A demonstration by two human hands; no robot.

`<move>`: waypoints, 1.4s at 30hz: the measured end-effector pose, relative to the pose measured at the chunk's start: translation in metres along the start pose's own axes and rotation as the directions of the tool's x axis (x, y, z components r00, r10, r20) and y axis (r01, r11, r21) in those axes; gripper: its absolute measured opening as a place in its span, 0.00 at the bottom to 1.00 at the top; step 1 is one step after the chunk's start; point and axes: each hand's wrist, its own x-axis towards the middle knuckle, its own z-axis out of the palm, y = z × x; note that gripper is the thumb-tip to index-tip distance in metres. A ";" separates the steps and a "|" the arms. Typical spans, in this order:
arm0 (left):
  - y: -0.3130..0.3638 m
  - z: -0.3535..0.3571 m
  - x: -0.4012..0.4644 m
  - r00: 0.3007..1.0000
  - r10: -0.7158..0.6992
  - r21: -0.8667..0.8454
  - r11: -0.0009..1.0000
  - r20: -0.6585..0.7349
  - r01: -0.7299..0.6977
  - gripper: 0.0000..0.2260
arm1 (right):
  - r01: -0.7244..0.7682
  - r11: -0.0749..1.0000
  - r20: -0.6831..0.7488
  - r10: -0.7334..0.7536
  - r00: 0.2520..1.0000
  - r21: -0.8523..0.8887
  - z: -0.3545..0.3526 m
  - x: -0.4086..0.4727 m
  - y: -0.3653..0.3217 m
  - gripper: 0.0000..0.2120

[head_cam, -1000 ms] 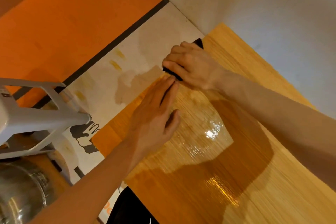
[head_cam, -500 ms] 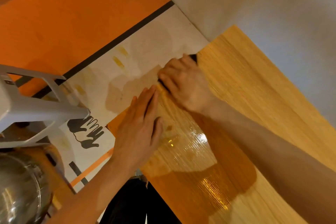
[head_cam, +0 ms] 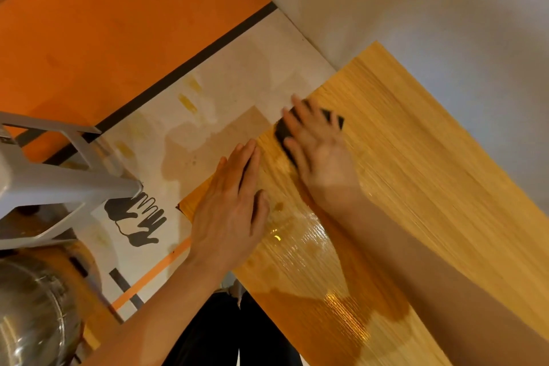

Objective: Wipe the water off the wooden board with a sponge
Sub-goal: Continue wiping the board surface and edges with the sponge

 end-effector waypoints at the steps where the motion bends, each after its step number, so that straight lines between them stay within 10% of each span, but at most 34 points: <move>1: 0.000 0.000 0.000 1.000 0.002 -0.005 1.000 -0.002 -0.002 0.26 | 0.062 0.998 0.044 -0.062 0.997 0.001 0.000 -0.008 0.001 0.22; 4: 0.000 0.001 0.001 1.000 0.002 -0.008 1.000 -0.016 -0.003 0.26 | 0.066 0.998 0.063 -0.066 0.996 0.003 -0.019 0.003 0.037 0.22; 9: -0.001 0.003 -0.001 0.999 0.007 -0.010 1.000 -0.045 -0.008 0.26 | -0.436 0.855 -0.186 0.495 0.849 0.282 -0.044 0.030 0.075 0.16; 16: 0.001 0.001 0.000 0.997 0.024 -0.014 1.000 -0.071 -0.025 0.26 | -0.011 0.991 -0.004 0.012 1.000 0.136 -0.004 -0.043 -0.013 0.19; 24: -0.001 0.003 -0.001 0.993 0.039 -0.003 0.999 -0.109 -0.039 0.25 | -0.551 0.821 -0.255 0.571 0.780 0.151 -0.037 -0.005 0.069 0.21; 31: 0.000 0.001 0.000 0.997 0.039 -0.074 0.996 -0.071 -0.044 0.26 | -0.099 0.991 0.060 0.095 0.994 0.085 -0.009 -0.054 -0.012 0.20; 36: -0.002 0.004 0.001 0.989 0.063 -0.121 0.990 -0.134 -0.079 0.25 | -0.433 0.893 -0.140 0.448 0.883 0.124 -0.039 -0.022 0.065 0.19; 42: -0.002 0.006 0.000 0.983 0.074 -0.103 0.990 -0.168 -0.092 0.24 | -0.313 0.947 0.007 0.313 0.950 0.078 -0.050 -0.139 0.022 0.20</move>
